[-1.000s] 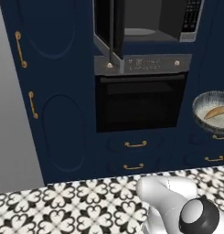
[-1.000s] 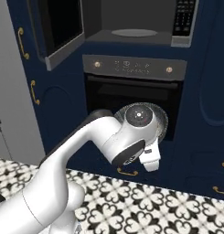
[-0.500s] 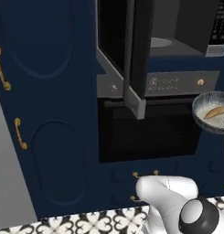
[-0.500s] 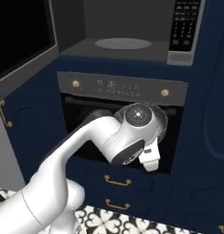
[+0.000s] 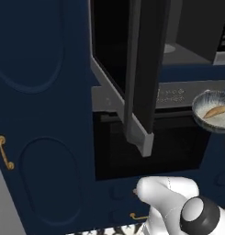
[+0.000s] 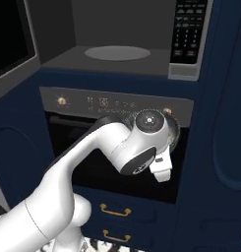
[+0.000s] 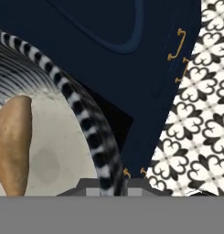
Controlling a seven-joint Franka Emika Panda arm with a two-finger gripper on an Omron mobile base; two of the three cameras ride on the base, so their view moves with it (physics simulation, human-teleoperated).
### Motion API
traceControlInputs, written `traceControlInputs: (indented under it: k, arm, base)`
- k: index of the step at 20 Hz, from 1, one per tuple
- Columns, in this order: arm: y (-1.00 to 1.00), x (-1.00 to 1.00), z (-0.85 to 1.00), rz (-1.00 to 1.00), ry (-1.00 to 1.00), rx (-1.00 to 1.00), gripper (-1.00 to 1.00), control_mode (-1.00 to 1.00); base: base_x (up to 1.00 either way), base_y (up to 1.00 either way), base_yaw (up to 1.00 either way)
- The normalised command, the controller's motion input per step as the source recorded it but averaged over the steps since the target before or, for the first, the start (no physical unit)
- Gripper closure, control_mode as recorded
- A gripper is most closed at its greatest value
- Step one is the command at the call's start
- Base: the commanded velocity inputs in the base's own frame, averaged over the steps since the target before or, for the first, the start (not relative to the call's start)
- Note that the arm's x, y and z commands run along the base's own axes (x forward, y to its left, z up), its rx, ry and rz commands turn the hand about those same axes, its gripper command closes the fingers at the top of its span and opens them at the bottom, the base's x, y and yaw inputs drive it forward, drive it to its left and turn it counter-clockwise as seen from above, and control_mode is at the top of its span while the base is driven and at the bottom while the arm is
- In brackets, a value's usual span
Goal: Pick the sweet potato from the sink and place it in the bowl. Then pick the bowl and place it in the microwave. Then close the microwave door and press the start button.
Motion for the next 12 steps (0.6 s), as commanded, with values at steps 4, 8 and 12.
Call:
traceControlInputs:
  k: [4, 8, 12]
  arm:
    - [0.0, 0.0, 0.0, 0.0, 0.0, 0.0, 1.0, 1.0]
    - [0.0, 0.0, 0.0, 0.0, 0.0, 0.0, 1.0, 1.0]
    - [0.0, 0.0, 0.0, 0.0, 0.0, 0.0, 1.0, 1.0]
  base:
    - [0.38, -0.23, -0.15]
    - [0.74, -0.2, -0.04]
    - [0.39, 0.0, 0.0]
